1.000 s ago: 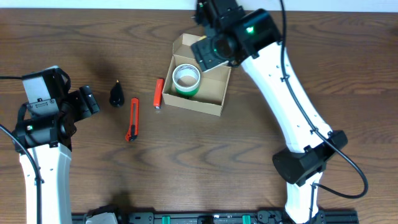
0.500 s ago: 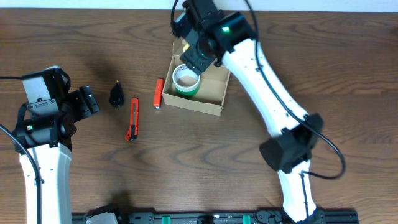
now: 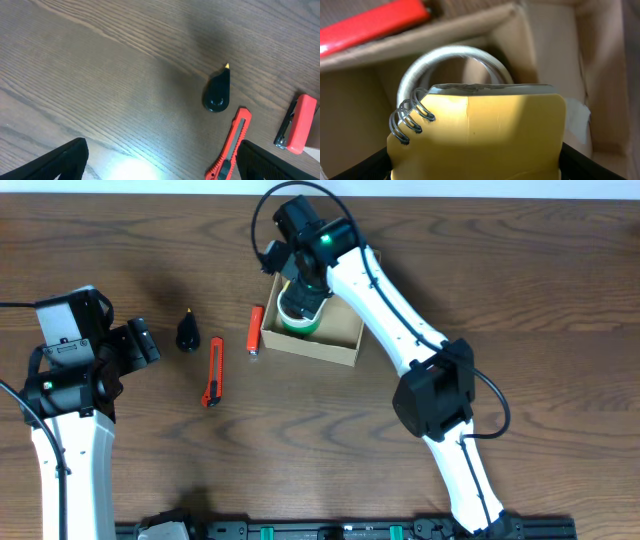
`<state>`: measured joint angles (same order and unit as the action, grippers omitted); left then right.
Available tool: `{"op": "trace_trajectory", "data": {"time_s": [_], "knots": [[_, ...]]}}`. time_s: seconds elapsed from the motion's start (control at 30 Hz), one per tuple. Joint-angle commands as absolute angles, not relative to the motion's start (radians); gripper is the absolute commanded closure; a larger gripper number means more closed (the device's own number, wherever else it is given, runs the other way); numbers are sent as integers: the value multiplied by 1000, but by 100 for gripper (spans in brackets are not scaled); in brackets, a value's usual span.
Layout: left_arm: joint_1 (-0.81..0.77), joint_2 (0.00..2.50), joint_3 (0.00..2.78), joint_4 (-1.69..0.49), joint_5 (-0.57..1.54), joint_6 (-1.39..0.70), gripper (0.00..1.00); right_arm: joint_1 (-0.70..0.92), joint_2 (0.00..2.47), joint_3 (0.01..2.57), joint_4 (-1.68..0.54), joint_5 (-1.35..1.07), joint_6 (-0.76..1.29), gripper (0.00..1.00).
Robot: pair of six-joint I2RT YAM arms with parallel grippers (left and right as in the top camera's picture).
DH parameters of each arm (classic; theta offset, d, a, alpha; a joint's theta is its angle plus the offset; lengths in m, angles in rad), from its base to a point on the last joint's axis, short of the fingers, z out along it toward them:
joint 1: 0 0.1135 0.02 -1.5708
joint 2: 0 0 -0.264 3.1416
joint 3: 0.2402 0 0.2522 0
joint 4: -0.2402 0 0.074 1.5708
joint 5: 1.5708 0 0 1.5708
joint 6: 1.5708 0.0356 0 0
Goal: Pack container
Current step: 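Carry the yellow notepad over the box and lower it inside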
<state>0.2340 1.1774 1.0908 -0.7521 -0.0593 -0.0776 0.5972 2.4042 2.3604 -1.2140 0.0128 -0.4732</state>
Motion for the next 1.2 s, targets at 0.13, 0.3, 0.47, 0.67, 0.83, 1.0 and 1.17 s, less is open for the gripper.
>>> {"op": "trace_trajectory", "data": {"time_s": [0.13, 0.3, 0.47, 0.67, 0.83, 1.0, 1.17], "knots": [[237, 1178, 1112, -752, -62, -67, 5, 642, 2424, 2361, -1176, -7, -519, 99], [237, 1178, 1112, -752, -62, -67, 5, 642, 2424, 2361, -1156, -6, -522, 99], [237, 1178, 1112, -752, -62, -67, 5, 642, 2424, 2361, -1156, -4, -522, 99], [237, 1178, 1112, -752, -62, -67, 5, 646, 2424, 2361, -1155, -4, -521, 97], [237, 1178, 1112, -752, -62, -67, 5, 646, 2424, 2361, -1147, 16, -509, 94], [237, 1178, 1112, -752, -62, -67, 5, 646, 2424, 2361, -1132, 47, -497, 94], [237, 1178, 1112, -752, -62, -67, 5, 645, 2424, 2361, -1131, 56, -486, 81]]}}
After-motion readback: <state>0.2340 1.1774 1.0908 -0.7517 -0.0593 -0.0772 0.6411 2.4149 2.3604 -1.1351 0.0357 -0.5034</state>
